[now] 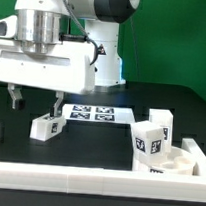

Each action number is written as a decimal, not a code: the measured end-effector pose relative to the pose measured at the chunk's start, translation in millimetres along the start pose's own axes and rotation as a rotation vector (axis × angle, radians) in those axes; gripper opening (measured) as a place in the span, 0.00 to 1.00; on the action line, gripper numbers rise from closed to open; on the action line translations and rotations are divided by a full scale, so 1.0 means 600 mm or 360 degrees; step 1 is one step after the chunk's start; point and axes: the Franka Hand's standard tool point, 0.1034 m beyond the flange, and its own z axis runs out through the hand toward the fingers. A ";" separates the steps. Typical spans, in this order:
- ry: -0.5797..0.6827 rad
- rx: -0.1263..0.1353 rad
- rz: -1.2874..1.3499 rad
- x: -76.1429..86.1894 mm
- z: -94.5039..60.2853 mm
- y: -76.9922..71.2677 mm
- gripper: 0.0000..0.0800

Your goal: Assemble stool

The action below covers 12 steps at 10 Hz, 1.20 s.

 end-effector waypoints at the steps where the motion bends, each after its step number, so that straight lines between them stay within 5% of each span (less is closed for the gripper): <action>1: -0.0088 0.0008 0.0005 -0.011 0.003 0.000 0.81; 12: -0.1379 0.0100 0.0049 -0.067 0.024 0.047 0.81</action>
Offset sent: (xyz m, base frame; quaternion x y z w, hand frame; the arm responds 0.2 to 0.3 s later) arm 0.0000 0.0000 0.0000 0.0000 -0.1296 0.0000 0.9916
